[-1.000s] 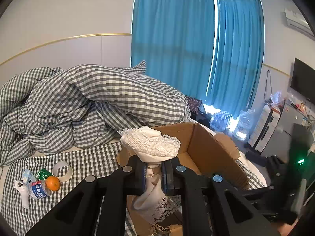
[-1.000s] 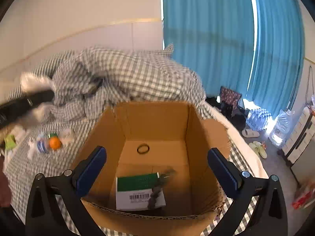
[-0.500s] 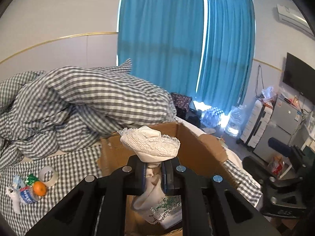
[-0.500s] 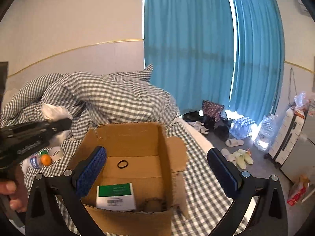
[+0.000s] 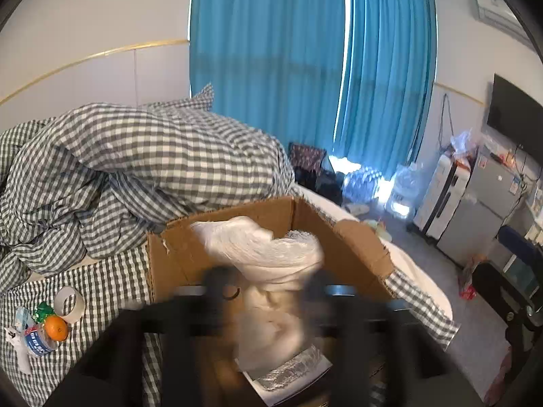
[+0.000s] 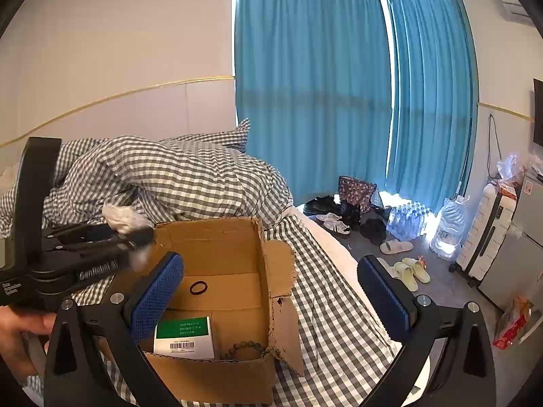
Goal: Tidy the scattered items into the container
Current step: 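Open the right gripper over the box while the left gripper releases the lace cloth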
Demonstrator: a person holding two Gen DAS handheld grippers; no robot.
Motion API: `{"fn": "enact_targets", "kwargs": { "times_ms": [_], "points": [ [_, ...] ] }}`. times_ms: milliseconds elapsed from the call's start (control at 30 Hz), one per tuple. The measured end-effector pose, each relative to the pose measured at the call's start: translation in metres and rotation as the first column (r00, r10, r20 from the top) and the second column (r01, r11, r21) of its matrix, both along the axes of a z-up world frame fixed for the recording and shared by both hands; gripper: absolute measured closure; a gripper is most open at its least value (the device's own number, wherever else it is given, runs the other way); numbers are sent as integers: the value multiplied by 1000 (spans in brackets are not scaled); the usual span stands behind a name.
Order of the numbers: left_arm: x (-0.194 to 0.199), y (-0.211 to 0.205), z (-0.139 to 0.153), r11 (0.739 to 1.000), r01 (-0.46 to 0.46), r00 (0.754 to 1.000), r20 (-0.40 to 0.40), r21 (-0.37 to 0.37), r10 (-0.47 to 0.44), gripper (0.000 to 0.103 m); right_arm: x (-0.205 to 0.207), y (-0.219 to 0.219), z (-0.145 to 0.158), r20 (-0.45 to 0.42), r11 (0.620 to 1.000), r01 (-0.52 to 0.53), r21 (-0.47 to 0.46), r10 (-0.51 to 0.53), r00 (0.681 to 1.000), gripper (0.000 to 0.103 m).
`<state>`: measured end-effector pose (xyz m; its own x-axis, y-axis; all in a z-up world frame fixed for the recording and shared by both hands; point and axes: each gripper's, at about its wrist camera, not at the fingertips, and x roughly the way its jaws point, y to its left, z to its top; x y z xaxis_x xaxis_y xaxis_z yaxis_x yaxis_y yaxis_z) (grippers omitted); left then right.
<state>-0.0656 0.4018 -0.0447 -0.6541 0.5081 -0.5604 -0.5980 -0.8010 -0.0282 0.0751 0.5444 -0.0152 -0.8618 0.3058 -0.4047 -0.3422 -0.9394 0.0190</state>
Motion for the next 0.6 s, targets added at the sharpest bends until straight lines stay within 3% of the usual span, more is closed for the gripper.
{"fn": "enact_targets", "kwargs": {
  "times_ms": [133, 367, 600],
  "points": [
    [5, -9, 5, 999, 0, 1000, -26, 42, 1, 0, 1, -2, 0, -4, 1000, -4, -3, 4, 1000, 0],
    [8, -14, 13, 999, -12, 999, -40, 34, 13, 0, 3, -10, 4, -13, 1000, -7, -1, 7, 1000, 0],
    [10, -48, 23, 998, -50, 997, -53, 43, 53, 0, -1, -29, 11, -20, 1000, -27, 2, 27, 999, 0]
  ]
}}
